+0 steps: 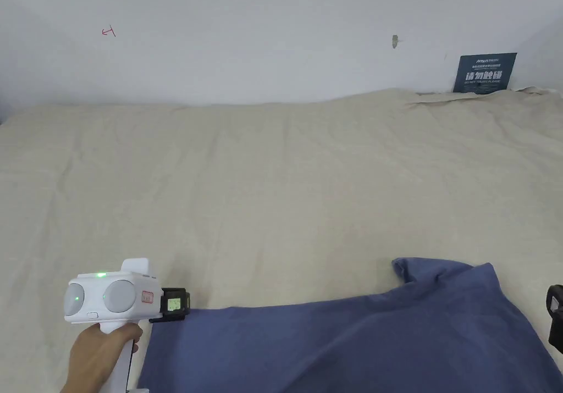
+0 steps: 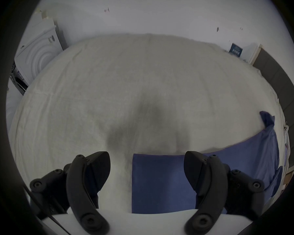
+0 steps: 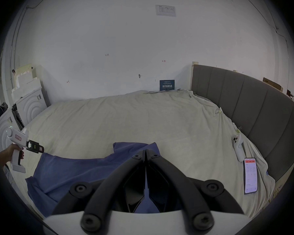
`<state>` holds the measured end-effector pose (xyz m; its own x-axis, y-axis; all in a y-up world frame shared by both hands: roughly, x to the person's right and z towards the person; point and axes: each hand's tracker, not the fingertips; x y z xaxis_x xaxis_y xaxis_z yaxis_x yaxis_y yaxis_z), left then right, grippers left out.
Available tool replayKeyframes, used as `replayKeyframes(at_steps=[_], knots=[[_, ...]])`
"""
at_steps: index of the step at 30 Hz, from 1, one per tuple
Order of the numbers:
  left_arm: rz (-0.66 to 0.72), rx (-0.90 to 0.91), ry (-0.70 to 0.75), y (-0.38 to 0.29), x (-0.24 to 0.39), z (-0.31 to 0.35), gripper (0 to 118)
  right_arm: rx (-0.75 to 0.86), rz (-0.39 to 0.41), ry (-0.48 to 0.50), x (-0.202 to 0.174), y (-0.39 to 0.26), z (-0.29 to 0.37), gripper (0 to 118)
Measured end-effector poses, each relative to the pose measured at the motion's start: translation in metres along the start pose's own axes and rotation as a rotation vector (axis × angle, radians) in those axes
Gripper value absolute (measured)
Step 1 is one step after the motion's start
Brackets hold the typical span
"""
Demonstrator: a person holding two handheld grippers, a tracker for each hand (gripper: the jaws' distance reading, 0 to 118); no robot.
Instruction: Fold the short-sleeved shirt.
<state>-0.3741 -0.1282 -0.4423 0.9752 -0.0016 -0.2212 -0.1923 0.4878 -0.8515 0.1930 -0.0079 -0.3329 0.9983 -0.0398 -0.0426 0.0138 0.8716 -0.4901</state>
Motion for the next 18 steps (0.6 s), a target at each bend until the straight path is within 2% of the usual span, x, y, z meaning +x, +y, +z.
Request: replayKeyframes(at_steps=[4,6,7,9,10,11,12,13,17,18], knots=[[0.001,-0.058,0.01,-0.003,0.0,-0.022,94,-0.021,-0.007,0.001,0.001,-0.003,-0.009,0],[0.021,-0.062,0.001,-0.006,0.002,-0.024,87,-0.036,-0.009,0.003,0.002,-0.004,-0.015,0],[0.029,-0.053,-0.022,-0.007,0.004,-0.022,73,-0.042,-0.013,0.006,0.003,-0.004,-0.017,0],[-0.026,-0.017,-0.012,-0.011,0.008,-0.013,56,-0.063,-0.025,0.02,0.005,-0.004,-0.024,0],[-0.057,-0.012,-0.021,-0.011,0.01,-0.011,34,-0.071,-0.029,0.025,0.006,-0.004,-0.028,0],[-0.066,-0.011,-0.019,-0.01,0.012,-0.01,18,-0.082,-0.03,0.034,0.007,-0.003,-0.035,0],[-0.067,-0.012,-0.035,-0.01,0.013,-0.008,7,-0.09,-0.027,0.029,0.008,-0.002,-0.042,0],[-0.063,-0.012,-0.055,-0.009,0.014,-0.006,3,-0.101,-0.026,0.028,0.009,-0.001,-0.052,0],[-0.061,0.064,-0.075,-0.011,0.017,0.016,0,-0.146,-0.026,0.041,0.017,0.005,-0.091,2],[-0.063,0.086,-0.09,-0.011,0.017,0.024,0,-0.162,-0.022,0.045,0.019,0.006,-0.104,6]])
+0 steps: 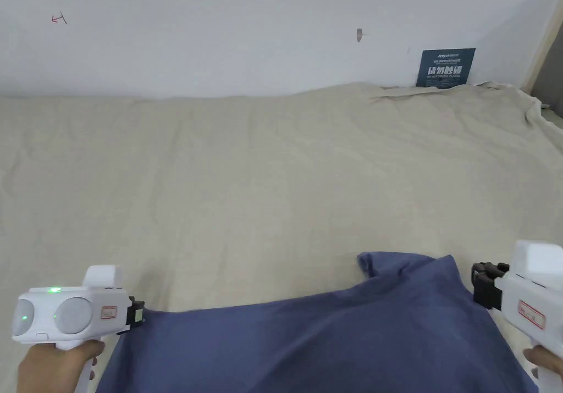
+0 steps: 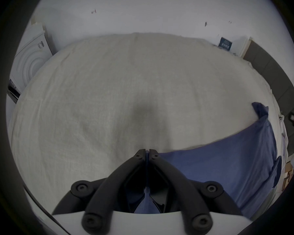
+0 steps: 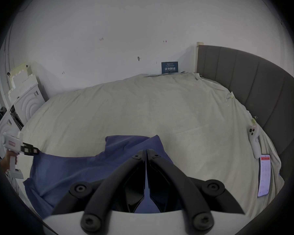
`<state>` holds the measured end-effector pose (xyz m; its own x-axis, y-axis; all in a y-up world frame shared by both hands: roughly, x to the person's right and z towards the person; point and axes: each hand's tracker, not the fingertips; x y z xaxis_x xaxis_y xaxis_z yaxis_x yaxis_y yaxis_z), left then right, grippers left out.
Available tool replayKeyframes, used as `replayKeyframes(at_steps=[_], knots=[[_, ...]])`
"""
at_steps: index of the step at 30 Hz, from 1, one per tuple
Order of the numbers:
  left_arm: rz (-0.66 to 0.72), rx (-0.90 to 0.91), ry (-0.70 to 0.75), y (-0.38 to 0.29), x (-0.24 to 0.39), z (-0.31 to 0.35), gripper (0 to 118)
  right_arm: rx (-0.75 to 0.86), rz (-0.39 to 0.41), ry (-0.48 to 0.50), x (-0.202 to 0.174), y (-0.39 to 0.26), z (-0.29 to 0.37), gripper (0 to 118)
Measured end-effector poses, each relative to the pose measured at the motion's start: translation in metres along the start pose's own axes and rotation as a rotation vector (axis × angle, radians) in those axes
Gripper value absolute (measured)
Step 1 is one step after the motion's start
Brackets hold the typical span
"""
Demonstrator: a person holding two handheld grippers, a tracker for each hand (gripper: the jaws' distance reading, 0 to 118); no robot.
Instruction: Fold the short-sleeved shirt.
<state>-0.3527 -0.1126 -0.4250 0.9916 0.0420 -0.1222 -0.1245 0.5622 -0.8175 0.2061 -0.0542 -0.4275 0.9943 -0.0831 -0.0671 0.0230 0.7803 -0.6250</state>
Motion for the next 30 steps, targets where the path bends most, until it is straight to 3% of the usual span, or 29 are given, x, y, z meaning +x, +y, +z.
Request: replayKeyframes(at_steps=[2,4,5,13,16,20,22,23,24,30], knots=[[-0.018,0.02,-0.007,-0.002,0.002,0.013,0,-0.055,0.021,-0.021,0.004,0.006,-0.024,46],[-0.032,0.045,-0.009,-0.003,0.003,0.025,0,-0.088,0.021,-0.029,0.008,0.008,-0.047,98],[-0.032,0.05,-0.011,-0.003,0.003,0.03,0,-0.104,0.02,-0.039,0.01,0.009,-0.058,105],[-0.02,0.08,-0.024,-0.006,0.0,0.046,0,-0.229,0.13,-0.062,0.015,0.004,-0.12,105],[-0.003,0.072,-0.028,-0.008,-0.001,0.045,0,-0.261,0.142,-0.06,0.012,0.001,-0.13,100],[0.014,0.065,-0.028,-0.012,-0.004,0.043,0,-0.284,0.122,-0.039,0.009,-0.005,-0.135,73],[0.025,0.066,-0.029,-0.014,-0.005,0.044,0,-0.275,0.104,-0.007,0.006,-0.005,-0.131,37],[0.033,0.066,-0.03,-0.015,-0.006,0.044,0,-0.255,0.12,-0.021,0.002,-0.006,-0.126,8],[0.04,0.069,-0.031,-0.015,-0.007,0.045,0,-0.221,0.155,-0.026,-0.001,-0.005,-0.119,1],[0.083,0.076,-0.028,-0.025,-0.012,0.05,0,-0.168,0.19,0.026,-0.003,0.005,-0.07,1]])
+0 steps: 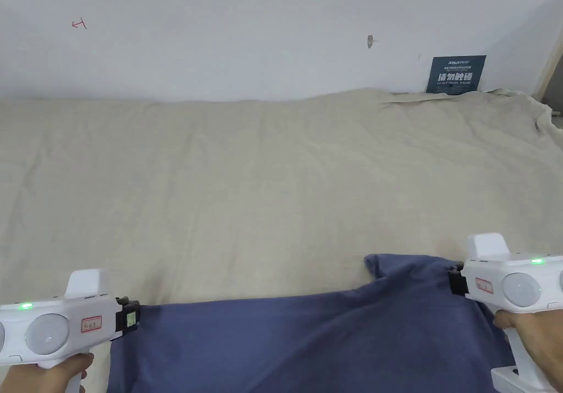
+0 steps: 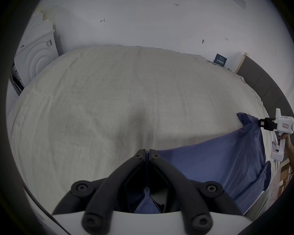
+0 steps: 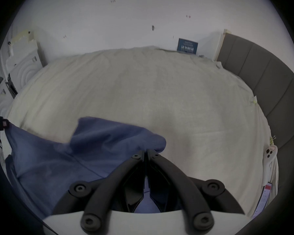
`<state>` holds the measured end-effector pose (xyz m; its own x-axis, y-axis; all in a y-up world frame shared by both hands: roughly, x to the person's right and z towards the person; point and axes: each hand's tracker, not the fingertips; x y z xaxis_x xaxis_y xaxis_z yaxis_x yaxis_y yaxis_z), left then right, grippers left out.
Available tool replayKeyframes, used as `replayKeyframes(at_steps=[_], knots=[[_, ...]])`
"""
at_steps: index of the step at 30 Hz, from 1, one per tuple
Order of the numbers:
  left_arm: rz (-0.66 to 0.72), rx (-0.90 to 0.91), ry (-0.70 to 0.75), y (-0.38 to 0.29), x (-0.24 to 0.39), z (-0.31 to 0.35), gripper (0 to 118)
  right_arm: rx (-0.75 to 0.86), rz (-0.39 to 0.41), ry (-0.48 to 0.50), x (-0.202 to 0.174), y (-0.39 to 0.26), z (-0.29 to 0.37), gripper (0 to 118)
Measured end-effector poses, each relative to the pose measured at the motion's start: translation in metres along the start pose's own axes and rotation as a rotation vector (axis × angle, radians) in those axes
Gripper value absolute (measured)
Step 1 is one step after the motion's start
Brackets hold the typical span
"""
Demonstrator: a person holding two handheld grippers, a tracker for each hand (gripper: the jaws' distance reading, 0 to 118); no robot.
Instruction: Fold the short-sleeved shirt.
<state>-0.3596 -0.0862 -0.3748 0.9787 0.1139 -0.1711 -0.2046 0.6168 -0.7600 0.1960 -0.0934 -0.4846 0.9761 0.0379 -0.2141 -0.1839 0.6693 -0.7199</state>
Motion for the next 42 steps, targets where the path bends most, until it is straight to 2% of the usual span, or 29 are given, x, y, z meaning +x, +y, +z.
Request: replayKeyframes(at_steps=[5,11,20,28,34,38,42], knots=[[0.02,0.019,0.011,-0.006,-0.006,0.013,0,0.099,-0.047,0.086,0.004,-0.003,0.069,1],[0.03,0.055,0.022,-0.017,-0.013,0.049,0,0.166,-0.075,0.138,0.013,-0.028,0.143,1],[0.013,0.086,0.018,-0.055,-0.012,0.111,0,0.168,-0.103,0.163,0.021,-0.091,0.207,1],[-0.028,0.075,0.047,-0.115,-0.003,0.139,0,0.126,-0.117,0.145,0.021,-0.152,0.228,1],[-0.011,-0.002,0.07,-0.167,-0.007,0.13,0,0.052,-0.178,0.134,0.021,-0.199,0.214,1],[-0.025,0.004,0.097,-0.192,-0.011,0.118,0,0.002,-0.153,0.08,0.013,-0.227,0.201,1],[-0.018,-0.002,0.107,-0.21,-0.015,0.114,0,-0.039,-0.181,0.064,0.012,-0.248,0.188,1]])
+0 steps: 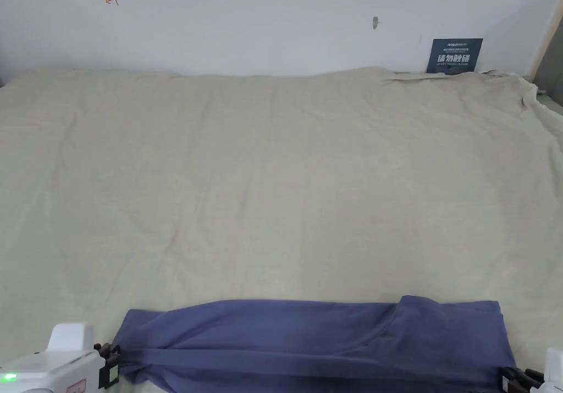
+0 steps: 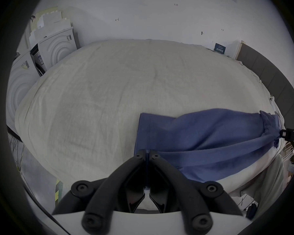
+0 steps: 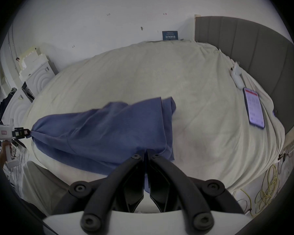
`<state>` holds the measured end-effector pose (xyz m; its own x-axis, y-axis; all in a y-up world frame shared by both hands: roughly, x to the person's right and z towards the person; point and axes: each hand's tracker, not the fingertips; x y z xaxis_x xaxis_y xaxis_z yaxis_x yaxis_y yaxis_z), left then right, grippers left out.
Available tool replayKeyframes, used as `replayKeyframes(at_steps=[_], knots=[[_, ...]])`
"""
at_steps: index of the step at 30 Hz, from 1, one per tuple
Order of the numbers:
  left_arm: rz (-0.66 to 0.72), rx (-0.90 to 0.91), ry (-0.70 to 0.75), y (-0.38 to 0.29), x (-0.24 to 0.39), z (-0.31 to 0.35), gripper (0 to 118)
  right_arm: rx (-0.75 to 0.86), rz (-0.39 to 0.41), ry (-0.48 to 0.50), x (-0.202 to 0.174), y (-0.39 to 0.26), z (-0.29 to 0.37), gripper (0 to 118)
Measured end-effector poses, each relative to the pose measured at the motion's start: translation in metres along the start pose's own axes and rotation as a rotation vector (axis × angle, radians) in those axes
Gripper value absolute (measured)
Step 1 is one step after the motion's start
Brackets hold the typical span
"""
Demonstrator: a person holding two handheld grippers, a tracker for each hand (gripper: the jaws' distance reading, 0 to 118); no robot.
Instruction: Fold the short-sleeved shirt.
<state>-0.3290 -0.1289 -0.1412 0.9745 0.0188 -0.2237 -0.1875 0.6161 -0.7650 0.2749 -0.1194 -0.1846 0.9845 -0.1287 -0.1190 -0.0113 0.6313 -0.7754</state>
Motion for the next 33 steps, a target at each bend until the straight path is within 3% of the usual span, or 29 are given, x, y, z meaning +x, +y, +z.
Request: replayKeyframes(at_steps=[6,11,13,15,16,19,20,28,33], knots=[[-0.054,-0.057,0.027,-0.025,0.002,-0.014,0,-0.039,-0.003,-0.034,0.008,-0.016,-0.019,1],[-0.006,-0.052,0.021,-0.029,0.0,-0.016,2,-0.045,-0.047,-0.032,0.012,-0.016,-0.019,1],[0.019,-0.048,0.006,-0.025,-0.002,-0.013,18,-0.039,-0.057,-0.029,0.006,-0.013,-0.01,5],[0.037,-0.041,0.007,-0.019,-0.003,-0.007,49,-0.016,-0.067,-0.038,0.003,-0.007,-0.002,22],[0.043,-0.037,0.015,-0.016,-0.003,-0.005,73,0.011,-0.072,-0.036,0.006,-0.005,0.0,42],[0.083,0.017,0.002,-0.001,-0.001,0.012,103,0.087,-0.076,-0.031,0.002,0.011,0.015,99],[0.1,0.043,-0.005,0.004,0.0,0.017,107,0.12,-0.07,-0.023,0.001,0.016,0.019,104],[0.086,0.305,-0.016,0.06,0.012,0.058,112,0.364,0.016,-0.044,-0.042,0.071,0.071,105],[0.067,0.326,-0.024,0.081,0.026,0.061,116,0.448,0.044,-0.076,-0.061,0.085,0.086,105]])
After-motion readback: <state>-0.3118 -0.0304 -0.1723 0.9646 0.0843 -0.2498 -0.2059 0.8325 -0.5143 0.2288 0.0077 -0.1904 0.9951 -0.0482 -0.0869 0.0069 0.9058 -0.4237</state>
